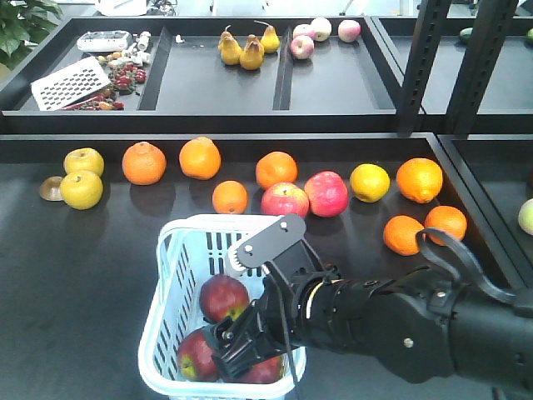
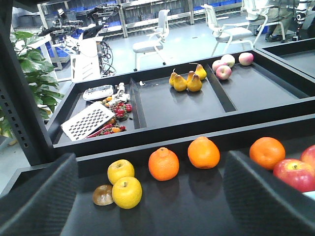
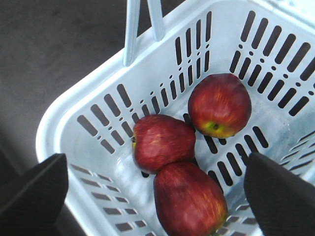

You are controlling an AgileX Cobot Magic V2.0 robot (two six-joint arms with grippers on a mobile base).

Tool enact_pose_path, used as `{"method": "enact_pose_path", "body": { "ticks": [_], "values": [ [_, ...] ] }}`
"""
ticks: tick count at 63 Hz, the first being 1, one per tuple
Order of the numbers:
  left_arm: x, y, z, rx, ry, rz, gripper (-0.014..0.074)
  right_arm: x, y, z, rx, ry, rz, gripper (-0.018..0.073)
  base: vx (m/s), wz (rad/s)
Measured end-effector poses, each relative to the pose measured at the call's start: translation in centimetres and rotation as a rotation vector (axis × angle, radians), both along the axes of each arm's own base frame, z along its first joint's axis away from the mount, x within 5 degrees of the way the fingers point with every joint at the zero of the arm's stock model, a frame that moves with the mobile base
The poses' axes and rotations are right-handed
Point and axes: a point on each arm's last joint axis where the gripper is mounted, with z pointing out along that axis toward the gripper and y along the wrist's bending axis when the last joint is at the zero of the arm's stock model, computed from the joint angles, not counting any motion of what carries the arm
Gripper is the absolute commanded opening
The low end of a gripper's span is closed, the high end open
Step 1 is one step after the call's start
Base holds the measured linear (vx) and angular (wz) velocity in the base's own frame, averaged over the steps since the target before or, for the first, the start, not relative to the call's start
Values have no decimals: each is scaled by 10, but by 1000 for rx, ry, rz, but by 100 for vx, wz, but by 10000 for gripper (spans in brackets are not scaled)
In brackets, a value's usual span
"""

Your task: Pick three apples into basket with both arms

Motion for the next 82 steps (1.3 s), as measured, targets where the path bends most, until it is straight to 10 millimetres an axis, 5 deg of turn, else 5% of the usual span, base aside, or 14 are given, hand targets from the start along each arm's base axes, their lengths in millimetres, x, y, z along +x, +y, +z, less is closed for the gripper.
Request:
{"method": "enact_pose_path", "body": {
  "ticks": [14,28,45,66,82],
  "values": [
    [0,0,0,0,0,0,572,4,-38,24,-2,66,-88,645,0,0],
    [0,0,0,0,0,0,572,8,-119,59,-66,65,-285,614,0,0],
    [0,0,0,0,0,0,572,-25,-203,97,-151,-8,-558,594,0,0],
    [0,0,0,0,0,0,572,-72,-219,127,-118,-151,-649,592,0,0],
    [0,0,0,0,0,0,572,-80,-219,130,-114,-166,-649,592,0,0]
  ]
}}
